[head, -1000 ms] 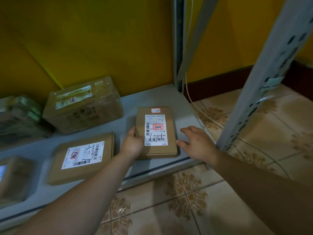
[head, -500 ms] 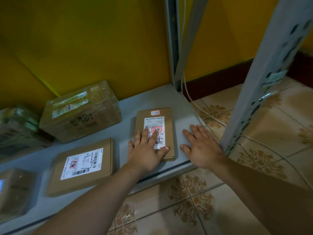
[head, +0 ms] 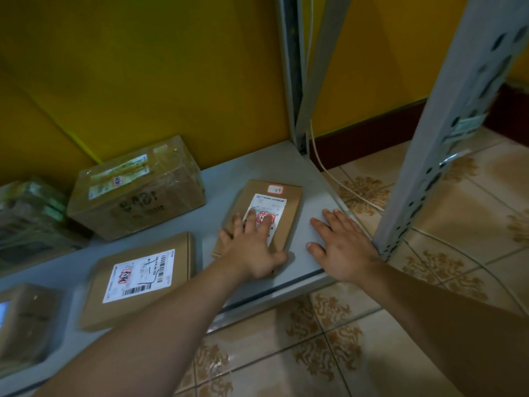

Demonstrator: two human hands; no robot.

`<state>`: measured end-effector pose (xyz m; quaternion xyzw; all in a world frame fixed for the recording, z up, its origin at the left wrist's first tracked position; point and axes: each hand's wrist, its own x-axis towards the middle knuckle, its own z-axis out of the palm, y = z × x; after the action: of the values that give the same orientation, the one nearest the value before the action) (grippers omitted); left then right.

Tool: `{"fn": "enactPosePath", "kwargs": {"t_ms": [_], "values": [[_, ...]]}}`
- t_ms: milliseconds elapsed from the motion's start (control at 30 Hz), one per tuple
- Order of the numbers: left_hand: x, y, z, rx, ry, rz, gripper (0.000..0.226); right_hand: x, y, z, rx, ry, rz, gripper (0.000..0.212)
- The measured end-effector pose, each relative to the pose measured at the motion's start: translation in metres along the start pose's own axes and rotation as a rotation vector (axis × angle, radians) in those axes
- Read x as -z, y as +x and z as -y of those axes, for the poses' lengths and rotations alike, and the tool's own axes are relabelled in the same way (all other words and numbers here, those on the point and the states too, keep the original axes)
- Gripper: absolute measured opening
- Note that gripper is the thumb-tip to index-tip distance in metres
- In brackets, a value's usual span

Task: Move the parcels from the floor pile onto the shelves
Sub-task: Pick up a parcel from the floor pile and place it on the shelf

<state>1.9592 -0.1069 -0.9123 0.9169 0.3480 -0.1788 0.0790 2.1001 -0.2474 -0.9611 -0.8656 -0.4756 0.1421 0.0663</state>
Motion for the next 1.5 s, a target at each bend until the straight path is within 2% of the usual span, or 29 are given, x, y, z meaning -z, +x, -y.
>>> {"fn": "enactPosePath", "kwargs": {"t_ms": [100,200,267,400,600,800,1100,1500], "values": [[0.008,0.002,0.014,-0.153,0.086,0.043,0.093,-0.002,0.000,-0.001,0.004,0.006,-0.021,0.067],[0.017,0.012,0.024,-0.192,0.135,0.053,0.085,0.000,-0.001,-0.001,0.007,0.032,-0.016,0.067],[0.020,0.020,0.028,-0.174,0.144,0.039,0.074,0.002,-0.002,-0.001,0.007,0.040,0.001,0.069],[0.012,0.028,0.029,-0.034,0.061,0.025,0.069,0.005,-0.003,0.000,0.018,0.009,0.044,0.076],[0.002,0.047,0.024,-0.050,0.061,-0.078,0.058,0.004,0.001,0.000,0.008,-0.017,0.057,0.083],[0.010,0.086,0.020,-0.034,0.088,-0.173,0.053,-0.001,0.002,-0.001,0.011,0.016,0.020,0.101],[0.018,0.132,0.039,-0.027,0.101,-0.290,0.054,-0.001,0.003,-0.003,0.015,0.035,0.015,0.097],[0.027,0.152,0.043,-0.053,0.130,-0.291,0.056,0.001,0.001,-0.001,0.021,0.049,0.020,0.094]]}}
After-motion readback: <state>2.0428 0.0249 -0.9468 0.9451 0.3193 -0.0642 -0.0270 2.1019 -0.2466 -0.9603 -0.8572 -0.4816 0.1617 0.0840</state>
